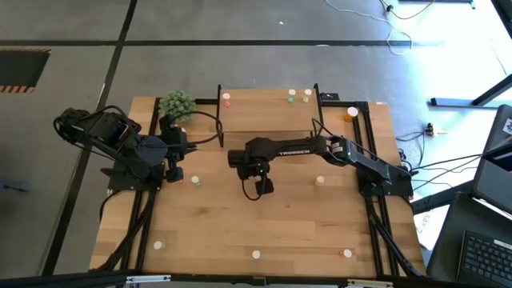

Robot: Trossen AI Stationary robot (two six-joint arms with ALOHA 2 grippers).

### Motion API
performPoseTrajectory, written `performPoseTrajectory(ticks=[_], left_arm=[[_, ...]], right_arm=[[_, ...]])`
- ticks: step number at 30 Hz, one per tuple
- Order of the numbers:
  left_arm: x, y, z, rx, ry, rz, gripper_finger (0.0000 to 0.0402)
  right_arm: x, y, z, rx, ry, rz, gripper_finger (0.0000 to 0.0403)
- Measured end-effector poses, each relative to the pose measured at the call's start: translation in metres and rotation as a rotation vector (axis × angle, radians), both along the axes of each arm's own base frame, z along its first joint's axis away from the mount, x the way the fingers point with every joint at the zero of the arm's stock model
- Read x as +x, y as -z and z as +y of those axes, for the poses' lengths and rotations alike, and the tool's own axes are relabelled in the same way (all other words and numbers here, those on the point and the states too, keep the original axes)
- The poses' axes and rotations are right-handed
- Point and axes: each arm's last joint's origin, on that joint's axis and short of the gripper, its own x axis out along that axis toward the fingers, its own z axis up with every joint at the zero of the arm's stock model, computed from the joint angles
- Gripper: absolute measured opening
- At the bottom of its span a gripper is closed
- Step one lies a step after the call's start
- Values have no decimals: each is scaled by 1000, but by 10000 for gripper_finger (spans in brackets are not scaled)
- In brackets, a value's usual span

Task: Pick and place medicine bottles onto shelf by color
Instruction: Put the center orange medicine bottle on the shelf

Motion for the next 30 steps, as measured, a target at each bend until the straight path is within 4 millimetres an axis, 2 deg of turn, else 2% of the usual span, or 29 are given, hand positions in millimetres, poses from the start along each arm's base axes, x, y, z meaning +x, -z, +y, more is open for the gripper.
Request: performPoseTrajectory(ticks=[5,18,26,30], left_arm=[[0,0,0,0,0,0,28],[0,0,0,0,0,0,28],[0,0,0,0,-1,0,27],[0,0,0,0,-1,0,27]], right_arm=[[1,0,0,0,1,-9,305],[3,0,0,-1,-4,-35,206],[2,-2,0,-1,-3,-23,210],[-2,-16,0,-2,13,-43,217]])
